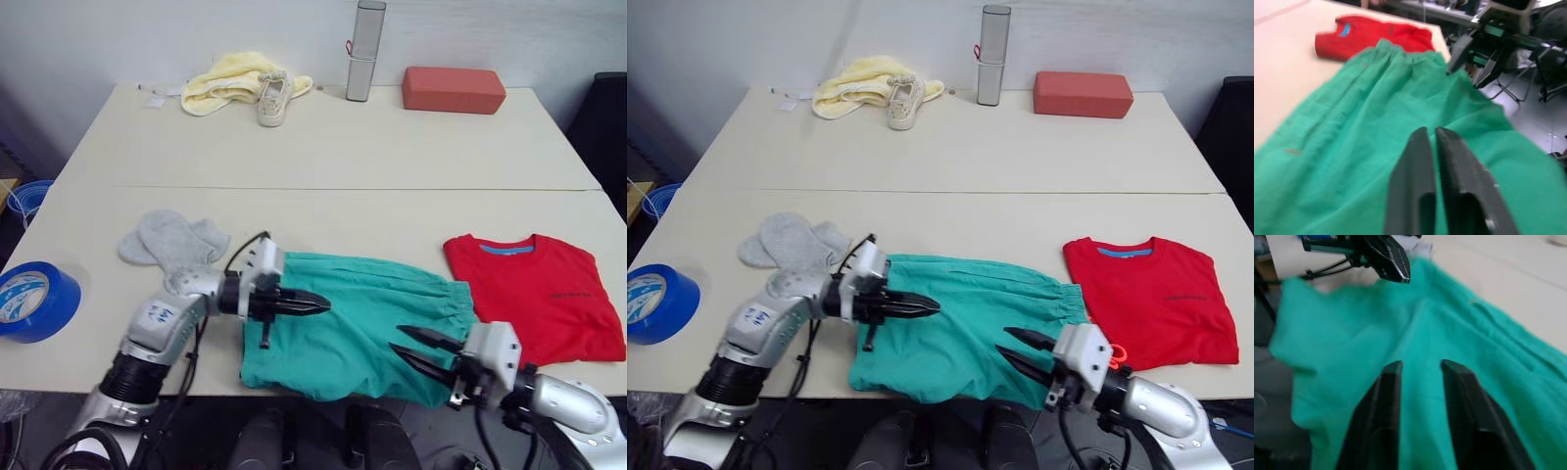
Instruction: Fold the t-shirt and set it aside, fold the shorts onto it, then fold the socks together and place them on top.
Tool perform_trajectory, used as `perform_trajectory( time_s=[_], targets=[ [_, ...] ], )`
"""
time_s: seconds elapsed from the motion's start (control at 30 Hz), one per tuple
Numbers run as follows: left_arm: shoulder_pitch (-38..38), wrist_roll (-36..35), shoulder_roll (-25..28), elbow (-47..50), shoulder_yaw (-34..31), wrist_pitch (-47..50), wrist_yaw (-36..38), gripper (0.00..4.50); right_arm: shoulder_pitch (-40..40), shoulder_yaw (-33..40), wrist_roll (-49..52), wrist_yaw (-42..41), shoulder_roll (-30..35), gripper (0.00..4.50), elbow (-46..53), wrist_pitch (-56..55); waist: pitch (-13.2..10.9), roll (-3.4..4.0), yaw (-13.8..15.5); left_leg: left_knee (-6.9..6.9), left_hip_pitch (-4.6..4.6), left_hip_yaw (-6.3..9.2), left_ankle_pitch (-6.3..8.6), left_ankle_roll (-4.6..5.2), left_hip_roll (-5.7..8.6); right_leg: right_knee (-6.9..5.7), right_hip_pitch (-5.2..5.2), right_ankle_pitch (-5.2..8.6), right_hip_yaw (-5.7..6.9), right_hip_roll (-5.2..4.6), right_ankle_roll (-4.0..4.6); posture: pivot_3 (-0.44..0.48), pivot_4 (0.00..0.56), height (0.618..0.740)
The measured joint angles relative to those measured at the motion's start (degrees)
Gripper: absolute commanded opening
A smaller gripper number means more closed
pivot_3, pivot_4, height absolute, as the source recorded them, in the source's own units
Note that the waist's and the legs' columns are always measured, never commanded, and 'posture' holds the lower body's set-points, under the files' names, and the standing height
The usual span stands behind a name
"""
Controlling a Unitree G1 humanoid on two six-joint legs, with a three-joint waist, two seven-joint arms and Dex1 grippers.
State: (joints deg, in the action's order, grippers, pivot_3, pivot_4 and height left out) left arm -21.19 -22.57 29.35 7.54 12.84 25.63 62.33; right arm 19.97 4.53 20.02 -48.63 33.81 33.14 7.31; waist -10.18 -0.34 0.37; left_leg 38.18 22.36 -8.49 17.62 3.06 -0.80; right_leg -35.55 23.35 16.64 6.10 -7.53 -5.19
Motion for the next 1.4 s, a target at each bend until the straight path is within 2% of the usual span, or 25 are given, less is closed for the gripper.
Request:
perform_trajectory(
  time_s=[0.03, 0.27, 0.47, 0.63, 0.8, 0.9, 0.97, 1.03, 1.13, 1.2, 1.3, 1.37, 1.4],
  targets=[
    [1.0, 1.67, 0.01, -0.68, 0.91, -1.23, -0.76, 0.0, -0.88, -0.61, -1.49, 0.74, -0.26, 0.03, -1.52, -0.5, 0.0, 0.0, 0.0, 0.0, -0.02, 0.01, -0.02, 0.0, 0.0, -0.02, -0.01, -0.01, 0.0, -0.01, 0.0, 0.0, 0.15, 0.74],
    [5.42, 8.67, -0.04, -4.16, 1.71, -8.24, -6.32, 0.0, -1.41, -1.56, -7.31, 2.83, -1.1, 0.03, -11.2, -8.39, 0.04, -0.01, 0.05, -0.06, -0.09, 0.08, 0.16, -0.32, -0.03, -0.01, -0.04, -0.01, -0.01, -0.11, 0.02, 0.0, 0.15, 0.74],
    [6.58, 8.85, 2.37, -5.81, 0.46, -11.52, -6.38, 0.0, -1.48, 5.57, -6.67, 8.6, -3.27, 0.03, -16.7, -9.61, 0.22, 0.1, -0.33, -0.13, -0.43, 0.12, 0.19, -0.34, -0.07, -0.01, -0.36, 0.01, -0.02, -0.13, 0.1, 0.0, 0.15, 0.74],
    [7.14, 7.98, 3.62, -7.96, -1.59, -13.29, -4.46, 0.0, -2.82, 9.73, -1.87, 11.03, -6.96, 0.03, -19.21, -9.6, 0.24, 0.17, -0.47, -0.42, -0.97, 0.11, 0.36, -0.2, -0.1, 0.06, -0.8, 0.12, -0.01, -0.13, 0.27, 0.0, 0.15, 0.74],
    [6.86, 5.22, 3.72, -10.82, -3.9, -14.88, -0.29, 0.0, -0.86, 9.83, 11.15, 4.99, -8.91, 0.03, -13.73, -8.34, 0.22, 0.2, -0.46, -0.7, -1.0, 0.12, 0.26, -0.33, -0.11, 0.05, -0.71, 0.2, 0.02, -0.12, 0.4, 0.0, 0.15, 0.74],
    [6.8, 4.36, 3.67, -10.92, -4.68, -14.91, 1.51, 0.0, -0.44, 9.79, 14.73, 3.39, -8.91, 0.03, -11.09, -7.24, 0.19, 0.15, -0.5, -0.75, -0.98, 0.12, 0.23, -0.39, -0.11, 0.09, -0.69, 0.2, 0.03, -0.11, 0.41, 0.0, 0.15, 0.74],
    [6.52, 3.83, 3.64, -11.0, -5.11, -14.59, 2.24, 0.0, 0.41, 10.09, 16.52, 3.7, -8.82, 0.38, -10.55, -5.97, 0.18, 0.14, -0.44, -0.76, -0.97, 0.12, 0.23, -0.38, -0.11, 0.12, -0.69, 0.2, 0.04, -0.11, 0.41, 0.0, 0.15, 0.74],
    [3.75, -0.59, 3.33, -9.82, -5.48, -12.38, 5.91, 0.0, 6.79, 13.94, 25.28, 9.06, -7.47, 0.86, -4.51, 1.32, 0.04, 0.32, 0.82, -0.75, -0.69, 0.22, 0.09, -0.54, -0.09, 0.1, -0.5, 0.21, 0.11, -0.19, 0.4, 0.0, 0.15, 0.74],
    [-2.18, -4.07, 2.66, -6.59, -7.28, -11.2, 8.09, 0.0, 15.19, 21.27, 37.77, 18.68, -5.13, 1.89, 3.49, 9.89, 0.08, 0.17, 1.14, -0.77, -0.64, 0.31, 0.03, -0.65, -0.09, 0.26, -0.57, 0.22, 0.15, -0.16, 0.42, 0.0, 0.15, 0.74],
    [-4.62, -4.11, -0.87, -5.28, -6.42, -11.27, 7.21, 0.0, 20.14, 23.68, 44.1, 26.26, -5.23, 2.64, 7.48, 13.83, 0.12, 0.24, 1.09, -0.9, -0.8, 0.26, 0.07, -0.57, -0.06, 0.48, -0.77, 0.17, 0.1, -0.16, 0.32, 0.0, 0.15, 0.74],
    [-4.85, -3.58, -4.71, -5.07, -3.1, -10.78, 5.21, 0.0, 24.44, 26.24, 51.17, 35.8, -5.28, 3.72, 10.03, 17.53, 0.05, 0.12, 0.53, -1.01, -0.84, 0.18, 0.21, -0.32, -0.07, 0.6, -0.77, 0.15, 0.02, -0.04, 0.28, 0.0, 0.15, 0.74],
    [-4.76, -3.13, -4.84, -5.11, -2.57, -10.4, 4.7, 0.0, 24.79, 27.48, 54.1, 38.69, -5.14, 4.42, 10.86, 18.28, -0.02, 0.0, -0.13, -1.03, -0.83, 0.18, 0.2, -0.34, -0.13, 0.59, -0.74, 0.16, 0.03, 0.06, 0.29, 0.0, 0.15, 0.74],
    [-5.0, -2.45, -5.04, -5.62, -2.27, -11.23, 4.77, 0.0, 25.79, 27.94, 56.42, 39.29, -4.95, 4.47, 11.4, 18.87, 0.01, 0.05, -0.2, -1.03, -0.83, 0.19, 0.2, -0.34, -0.13, 0.58, -0.74, 0.17, 0.05, 0.07, 0.3, 0.0, 0.15, 0.74]
  ],
)
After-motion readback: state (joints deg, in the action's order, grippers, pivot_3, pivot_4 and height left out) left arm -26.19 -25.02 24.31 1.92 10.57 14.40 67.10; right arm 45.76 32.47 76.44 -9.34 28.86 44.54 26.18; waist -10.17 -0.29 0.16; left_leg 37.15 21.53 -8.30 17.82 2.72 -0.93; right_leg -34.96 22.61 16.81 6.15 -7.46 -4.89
